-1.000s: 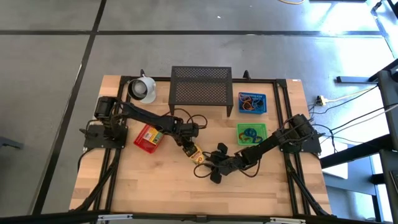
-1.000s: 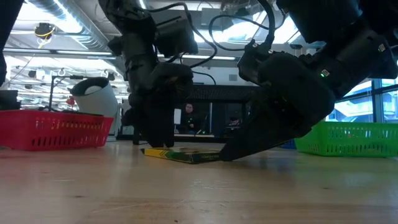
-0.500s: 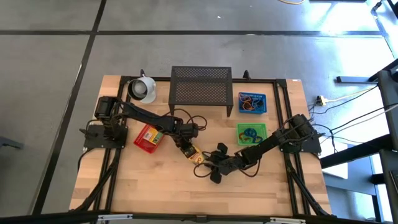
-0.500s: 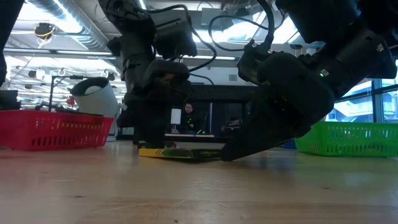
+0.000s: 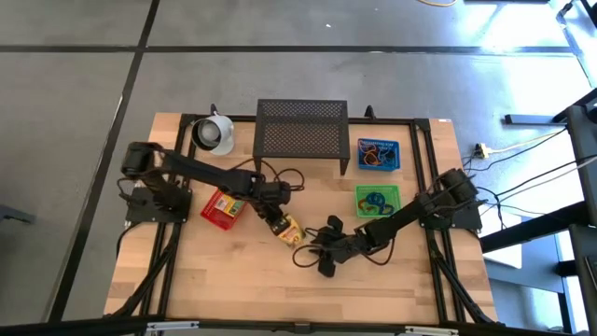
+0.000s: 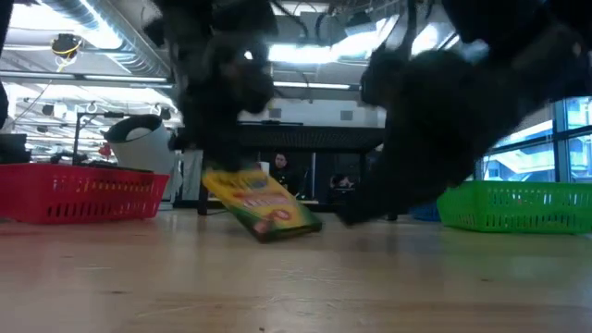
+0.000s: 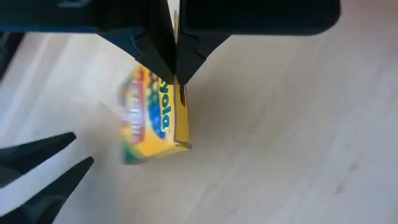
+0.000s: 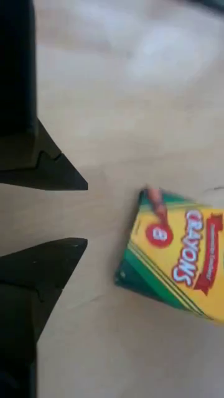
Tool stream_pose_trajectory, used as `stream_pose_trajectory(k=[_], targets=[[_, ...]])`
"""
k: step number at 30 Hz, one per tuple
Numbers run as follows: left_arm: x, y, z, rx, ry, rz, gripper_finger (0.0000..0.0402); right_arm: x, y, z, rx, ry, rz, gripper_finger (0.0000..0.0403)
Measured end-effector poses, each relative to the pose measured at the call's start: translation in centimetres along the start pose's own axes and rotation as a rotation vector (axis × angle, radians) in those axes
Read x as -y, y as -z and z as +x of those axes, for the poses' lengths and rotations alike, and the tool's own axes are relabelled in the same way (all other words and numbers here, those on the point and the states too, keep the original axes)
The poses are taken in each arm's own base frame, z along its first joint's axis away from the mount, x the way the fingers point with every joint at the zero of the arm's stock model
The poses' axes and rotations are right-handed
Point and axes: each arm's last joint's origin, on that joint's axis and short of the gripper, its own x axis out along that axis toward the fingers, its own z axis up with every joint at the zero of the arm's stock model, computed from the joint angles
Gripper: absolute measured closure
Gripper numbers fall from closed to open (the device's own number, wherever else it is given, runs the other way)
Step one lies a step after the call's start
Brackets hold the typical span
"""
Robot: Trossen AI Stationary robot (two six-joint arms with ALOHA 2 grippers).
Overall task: Pick & Place Office Desk Supplies
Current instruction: Put the yellow crayon box into the red bin
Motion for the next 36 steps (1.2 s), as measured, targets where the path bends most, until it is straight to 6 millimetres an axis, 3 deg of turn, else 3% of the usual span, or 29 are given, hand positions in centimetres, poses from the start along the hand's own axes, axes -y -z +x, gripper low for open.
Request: stream_pose_trajectory(k=[7, 11, 16, 21, 27, 36], targets=[[0.4, 2.8, -6.7, 0.071, -0.099, 0.001, 0.0399, -1.0, -1.4, -2.4, 0.033, -0.026, -0.016, 0.0266], [0.2, 4.7, -10.8, 0.146, -0.121, -0.031, 0.0399, -1.1, -1.6, -2.8, 0.042, -0.026, -0.036, 0.0266], [-1.3, 7.5, -14.9, 0.199, -0.199, -0.097, 0.04, -1.1, -1.6, -2.8, 0.039, -0.018, -0.031, 0.0266], [-3.3, 9.7, -17.8, 0.244, -0.295, -0.204, 0.04, -1.0, -1.6, -2.8, 0.038, -0.017, -0.03, 0.0266], [-4.2, 10.5, -18.4, 0.234, -0.374, -0.245, 0.04, -1.0, -1.6, -2.8, 0.04, -0.014, -0.03, 0.0266], [-3.4, 9.5, -15.7, 0.14, -0.493, -0.194, 0.04, -1.0, -1.6, -2.8, 0.034, -0.009, -0.031, 0.0266]])
